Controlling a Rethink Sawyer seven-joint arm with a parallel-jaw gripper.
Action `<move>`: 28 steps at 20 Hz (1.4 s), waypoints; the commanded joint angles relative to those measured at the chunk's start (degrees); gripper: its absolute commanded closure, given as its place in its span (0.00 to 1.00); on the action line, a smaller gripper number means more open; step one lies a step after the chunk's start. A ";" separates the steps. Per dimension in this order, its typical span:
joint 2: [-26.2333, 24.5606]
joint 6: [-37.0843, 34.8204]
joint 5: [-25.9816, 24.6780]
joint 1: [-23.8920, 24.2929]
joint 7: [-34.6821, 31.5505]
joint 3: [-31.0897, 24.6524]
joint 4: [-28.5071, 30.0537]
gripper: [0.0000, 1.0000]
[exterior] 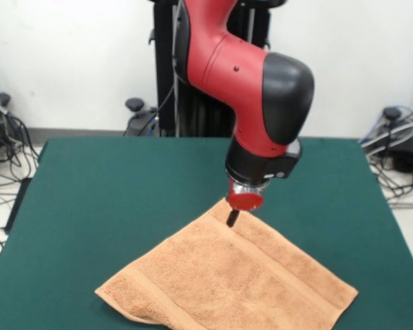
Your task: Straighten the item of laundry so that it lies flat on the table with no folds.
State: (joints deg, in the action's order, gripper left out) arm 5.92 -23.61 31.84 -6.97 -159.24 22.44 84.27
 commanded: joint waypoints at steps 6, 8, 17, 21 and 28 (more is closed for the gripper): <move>-5.00 -5.74 4.20 -2.06 -14.79 -1.03 -4.85 0.00; -5.83 -6.16 4.45 -2.77 -15.42 -0.80 -5.07 0.00; -5.12 -7.25 6.37 -6.12 -17.04 0.02 -1.67 0.00; -5.93 -6.54 7.01 -6.57 -16.81 0.08 -1.81 0.00; -5.12 -4.18 6.05 -4.30 -12.18 -0.55 0.68 0.00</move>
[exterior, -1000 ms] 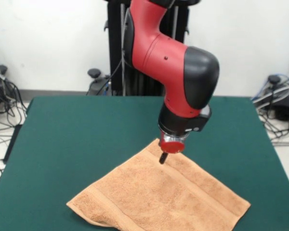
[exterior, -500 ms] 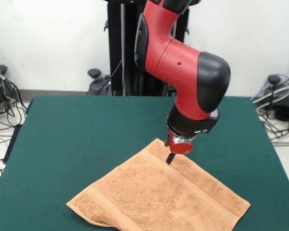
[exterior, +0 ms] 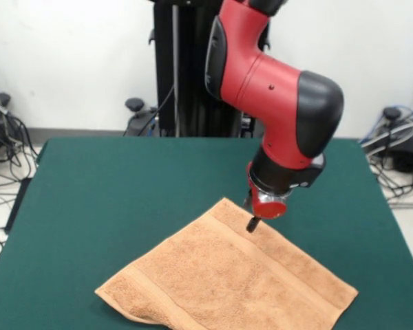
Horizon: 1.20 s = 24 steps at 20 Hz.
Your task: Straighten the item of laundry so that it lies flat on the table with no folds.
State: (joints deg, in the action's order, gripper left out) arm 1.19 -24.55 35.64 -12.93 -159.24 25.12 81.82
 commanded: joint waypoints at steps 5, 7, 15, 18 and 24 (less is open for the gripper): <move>0.70 -1.13 0.47 4.42 -8.11 -3.73 5.52 0.00; 1.41 0.32 -0.38 5.90 -6.22 -4.43 6.93 0.00; -1.43 1.73 -0.49 6.80 -6.66 -5.16 4.54 0.00; -2.62 1.55 -0.35 6.63 -7.25 -4.92 3.41 0.00; -4.21 0.68 0.37 5.60 -8.90 -4.08 2.15 0.00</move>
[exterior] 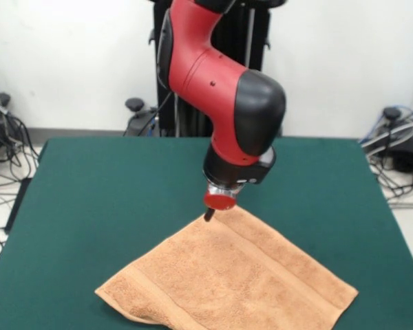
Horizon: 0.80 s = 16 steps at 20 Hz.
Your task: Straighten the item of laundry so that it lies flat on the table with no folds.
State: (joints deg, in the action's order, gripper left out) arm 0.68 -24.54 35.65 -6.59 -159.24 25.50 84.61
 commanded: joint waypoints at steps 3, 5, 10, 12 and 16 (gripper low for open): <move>-3.81 0.73 0.46 -0.76 -8.95 -4.28 -0.53 0.00; -3.91 1.15 0.64 -0.51 -8.84 -4.61 -0.43 0.00; -3.96 0.26 1.07 -1.16 -9.68 -4.18 -0.83 0.00; -4.30 0.11 1.28 -1.37 -10.05 -4.09 -1.20 0.00; -4.68 -0.50 2.02 -2.63 -11.72 -3.68 -1.77 0.00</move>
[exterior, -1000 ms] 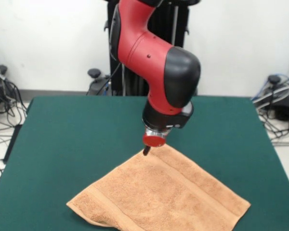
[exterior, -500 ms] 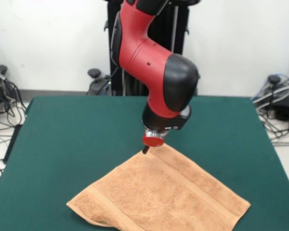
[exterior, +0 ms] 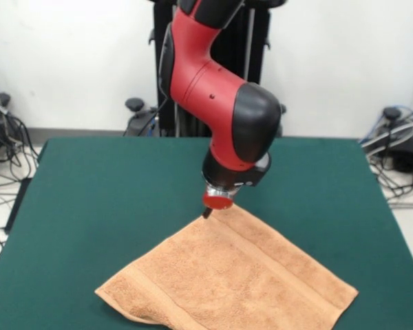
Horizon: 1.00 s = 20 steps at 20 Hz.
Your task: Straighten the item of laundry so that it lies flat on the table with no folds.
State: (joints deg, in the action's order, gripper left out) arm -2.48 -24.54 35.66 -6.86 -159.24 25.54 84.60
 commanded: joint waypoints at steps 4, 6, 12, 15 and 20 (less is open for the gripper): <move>-1.51 -1.77 2.76 -3.57 -13.34 -3.29 -2.24 0.00; -1.35 -2.55 2.96 -4.06 -13.91 -2.84 -2.33 0.00; -1.22 -2.70 3.22 -3.72 -13.39 -2.87 -2.36 0.00; -1.90 -1.92 3.40 -3.62 -13.15 -3.15 -3.02 0.00; -2.48 0.07 3.46 -2.60 -11.72 -3.92 -3.32 0.00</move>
State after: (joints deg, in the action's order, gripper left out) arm -3.61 -24.54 36.03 -10.57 -159.24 25.66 84.57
